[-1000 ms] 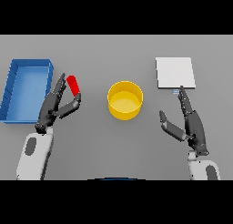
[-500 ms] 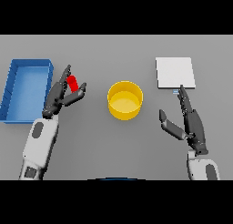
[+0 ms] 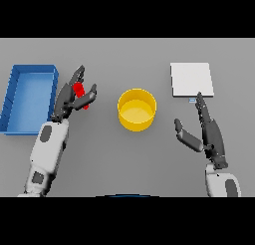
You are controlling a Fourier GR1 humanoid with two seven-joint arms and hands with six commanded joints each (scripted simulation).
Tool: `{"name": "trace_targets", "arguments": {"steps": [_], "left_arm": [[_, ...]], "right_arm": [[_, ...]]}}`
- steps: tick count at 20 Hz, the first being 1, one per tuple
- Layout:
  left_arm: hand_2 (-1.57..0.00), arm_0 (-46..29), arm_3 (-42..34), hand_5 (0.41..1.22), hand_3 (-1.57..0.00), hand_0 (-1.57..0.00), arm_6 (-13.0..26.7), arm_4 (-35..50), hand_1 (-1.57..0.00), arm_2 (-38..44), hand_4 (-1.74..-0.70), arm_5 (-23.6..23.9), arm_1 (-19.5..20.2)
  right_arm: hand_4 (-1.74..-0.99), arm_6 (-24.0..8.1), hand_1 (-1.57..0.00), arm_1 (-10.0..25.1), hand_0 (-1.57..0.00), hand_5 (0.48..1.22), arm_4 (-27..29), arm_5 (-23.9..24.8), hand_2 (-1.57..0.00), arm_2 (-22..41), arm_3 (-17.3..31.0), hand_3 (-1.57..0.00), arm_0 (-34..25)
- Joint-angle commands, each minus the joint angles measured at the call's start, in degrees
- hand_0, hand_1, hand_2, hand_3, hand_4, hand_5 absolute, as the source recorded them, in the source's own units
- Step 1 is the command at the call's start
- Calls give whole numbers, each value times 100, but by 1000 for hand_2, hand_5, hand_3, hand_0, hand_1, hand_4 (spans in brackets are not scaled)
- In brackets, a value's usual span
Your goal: Pick up the red beaker and tilt it to pour out 1 green nut into yellow bowl. Pick up the yellow bowl and place it on the metallic measuring scale.
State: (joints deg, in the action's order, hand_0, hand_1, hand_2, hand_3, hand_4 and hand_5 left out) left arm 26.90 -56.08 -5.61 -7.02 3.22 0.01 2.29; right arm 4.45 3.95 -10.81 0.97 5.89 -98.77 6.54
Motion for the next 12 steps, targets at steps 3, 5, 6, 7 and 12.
{"name": "trace_targets", "arguments": {"steps": [3, 5, 6, 7, 12], "left_arm": [[-715, 152, 182, 949, -706, -681, 83, -43, -701, 68, -1441, 337, -194], [-1023, 189, 258, 1047, -1018, -1001, -68, -236, -1014, 26, -1440, 514, -195], [-1133, 211, 305, 1082, -1128, -1115, -156, -271, -1125, 43, -1443, 545, -212], [-1220, 268, 373, 1109, -1217, -1206, -183, -265, -1214, 93, -1445, 545, -218], [-1456, 221, 281, 1117, -1455, -1452, -460, -149, -1454, 105, -1621, 608, -255]], "right_arm": [[-1285, 61, 1, 72, 1, 683, 93, -65, 1, -60, -42, 1, 0], [-1287, 31, 1, 7, 1, 684, 47, -49, 1, 5, -49, 1, 21], [-1290, -23, 1, 22, 1, 684, 76, -39, 1, -46, 13, 1, -38], [-1291, 124, 1, -1, 1, 684, 82, -58, 1, -11, -18, 1, 10], [-1288, 243, 1, 30, 1, 679, 60, -88, 1, -10, 75, 1, -20]]}}
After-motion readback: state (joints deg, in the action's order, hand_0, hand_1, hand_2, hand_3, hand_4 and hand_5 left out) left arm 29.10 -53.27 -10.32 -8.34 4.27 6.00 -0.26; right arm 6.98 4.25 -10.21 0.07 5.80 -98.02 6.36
